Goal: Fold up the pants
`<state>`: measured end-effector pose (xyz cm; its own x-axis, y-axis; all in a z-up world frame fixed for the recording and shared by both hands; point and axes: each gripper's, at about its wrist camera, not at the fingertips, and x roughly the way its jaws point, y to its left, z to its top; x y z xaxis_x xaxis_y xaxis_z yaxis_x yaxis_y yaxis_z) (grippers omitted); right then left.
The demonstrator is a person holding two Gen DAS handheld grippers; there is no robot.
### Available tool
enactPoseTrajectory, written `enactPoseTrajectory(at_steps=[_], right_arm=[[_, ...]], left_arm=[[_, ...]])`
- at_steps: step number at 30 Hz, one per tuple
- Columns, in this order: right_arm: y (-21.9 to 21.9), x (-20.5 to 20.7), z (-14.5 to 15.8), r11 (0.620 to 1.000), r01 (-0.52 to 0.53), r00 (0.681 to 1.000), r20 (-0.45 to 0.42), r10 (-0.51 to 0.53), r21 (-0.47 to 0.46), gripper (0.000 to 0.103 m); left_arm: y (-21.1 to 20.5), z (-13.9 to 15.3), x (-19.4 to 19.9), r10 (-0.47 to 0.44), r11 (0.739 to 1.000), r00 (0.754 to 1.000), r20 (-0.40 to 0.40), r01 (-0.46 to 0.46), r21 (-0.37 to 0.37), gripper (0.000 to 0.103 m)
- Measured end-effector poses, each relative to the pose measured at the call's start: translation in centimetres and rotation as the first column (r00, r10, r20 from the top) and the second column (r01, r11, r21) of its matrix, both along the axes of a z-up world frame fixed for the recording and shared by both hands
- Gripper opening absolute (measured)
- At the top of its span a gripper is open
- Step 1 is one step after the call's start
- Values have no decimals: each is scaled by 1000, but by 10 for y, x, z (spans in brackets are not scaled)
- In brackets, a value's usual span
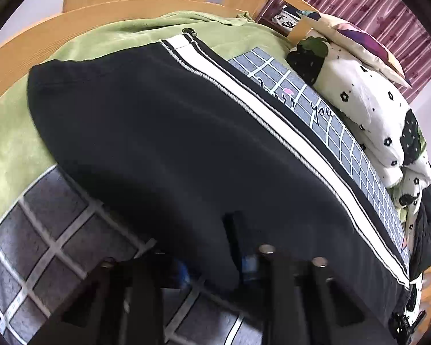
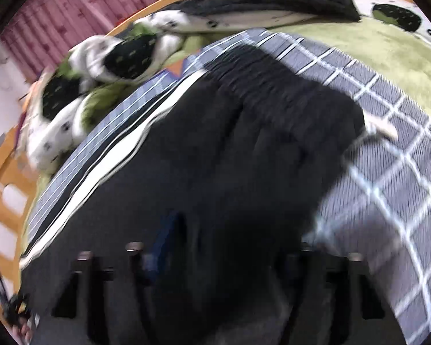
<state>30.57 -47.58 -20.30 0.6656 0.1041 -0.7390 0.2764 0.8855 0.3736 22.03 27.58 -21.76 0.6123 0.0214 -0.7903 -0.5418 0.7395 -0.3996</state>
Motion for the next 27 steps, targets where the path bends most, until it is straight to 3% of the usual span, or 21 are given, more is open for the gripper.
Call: enactPoseTrajectory(at_steps=[1,4,8,11,15,18,23,25,27], right_arm=[[-4,8,3,1000,17,1000,-8,-17,18,26],[-11,18,24,1000,10,1000,15,-11,27,14],[-11,11,79,998,-57,992,110,54,30,11],[-11,-9,125,995,-102,983,152,104,-24,11],[-34,-59,154,986,-129,974,176,146,-103,11],[-62,-100,138,982,-146,981,108,159,-120,12],[-78,-137,57,985,-137,989,-69,129,-110,15],[-84,-148,31,992,-109,992,-79,103,-67,20],[-88,-160,24,995,-93,993,-75,91,-21,29]], left_arm=[[-2,5,5,-13,1000,1000,-17,13,20,11],[-14,34,10,-55,992,998,-30,58,114,10],[-24,91,-6,-88,987,995,53,80,140,9],[-39,116,-31,-138,980,988,68,127,151,9],[-68,112,-80,-216,965,975,47,206,159,10],[-83,86,-110,-244,961,970,20,239,141,10],[-97,31,-130,-242,950,967,-74,252,184,11],[-95,23,-135,-240,953,965,-103,254,165,23],[-89,29,-145,-225,959,967,-123,242,148,36]])
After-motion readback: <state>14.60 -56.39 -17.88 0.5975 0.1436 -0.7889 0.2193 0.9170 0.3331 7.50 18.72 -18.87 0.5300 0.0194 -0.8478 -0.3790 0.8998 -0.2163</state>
